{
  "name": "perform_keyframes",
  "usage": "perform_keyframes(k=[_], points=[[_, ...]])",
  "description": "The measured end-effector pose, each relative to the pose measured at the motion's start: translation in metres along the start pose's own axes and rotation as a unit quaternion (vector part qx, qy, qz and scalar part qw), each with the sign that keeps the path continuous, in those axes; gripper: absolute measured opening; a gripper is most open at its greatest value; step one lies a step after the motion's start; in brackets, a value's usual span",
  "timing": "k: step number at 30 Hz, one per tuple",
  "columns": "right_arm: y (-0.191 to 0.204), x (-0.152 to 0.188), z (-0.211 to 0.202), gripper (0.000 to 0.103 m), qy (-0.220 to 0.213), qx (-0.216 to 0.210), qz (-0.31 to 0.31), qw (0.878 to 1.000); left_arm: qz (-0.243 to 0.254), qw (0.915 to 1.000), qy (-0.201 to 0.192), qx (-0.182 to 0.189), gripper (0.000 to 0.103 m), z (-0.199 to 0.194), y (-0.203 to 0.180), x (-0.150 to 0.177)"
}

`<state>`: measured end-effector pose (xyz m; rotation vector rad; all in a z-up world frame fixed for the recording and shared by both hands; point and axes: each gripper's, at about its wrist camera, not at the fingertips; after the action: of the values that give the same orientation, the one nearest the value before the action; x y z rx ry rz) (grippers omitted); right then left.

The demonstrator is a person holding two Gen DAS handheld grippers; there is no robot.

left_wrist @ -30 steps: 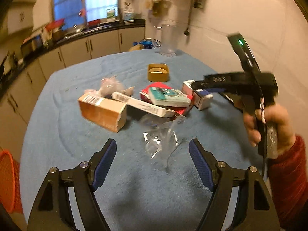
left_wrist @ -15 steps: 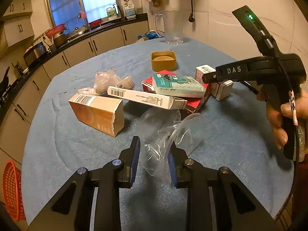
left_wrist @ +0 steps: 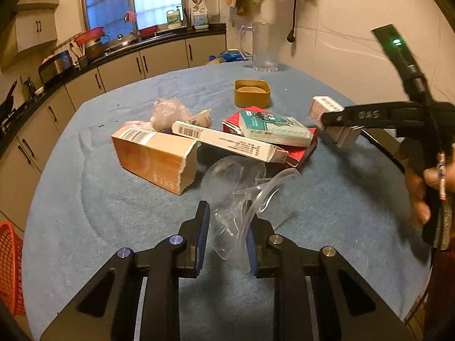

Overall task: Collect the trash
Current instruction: 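Grasp the clear plastic bag with the left tool while the right tool grasps the blue-and-white box, then carry the bag and box over the wastebasket and open both tools to drop them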

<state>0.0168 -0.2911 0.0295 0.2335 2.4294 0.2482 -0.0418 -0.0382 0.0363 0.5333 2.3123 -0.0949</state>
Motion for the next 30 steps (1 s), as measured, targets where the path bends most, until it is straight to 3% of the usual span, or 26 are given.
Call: perform_keyframes(k=[6,11,19,30], points=[[0.008,0.018,-0.042,0.039,-0.042,-0.027,0.015,0.999,-0.016,0.9998,-0.011,0.009,0.022,-0.017,0.013,0.009],[0.039,0.038,-0.068,0.039,-0.063,-0.089,-0.004,0.994,-0.024,0.9994,-0.025,-0.004,0.022,-0.034,0.023,0.02],[0.094,0.065,-0.071,0.039,-0.043,-0.125,-0.046,0.99,-0.045,0.9975,-0.047,-0.028,0.022,-0.062,0.045,0.038],[0.125,0.08,-0.08,0.039,-0.03,-0.146,-0.074,0.986,-0.068,0.9941,-0.061,-0.059,0.022,-0.091,0.062,0.05]])
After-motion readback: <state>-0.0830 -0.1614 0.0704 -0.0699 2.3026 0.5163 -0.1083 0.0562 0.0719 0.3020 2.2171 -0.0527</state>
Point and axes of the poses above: each gripper's, at about its wrist camera, not at the fingertips, and z roughly the way its jaws point, y to its left, x to its underside, and after that the axes turned 3 degrees about -x, right-handed
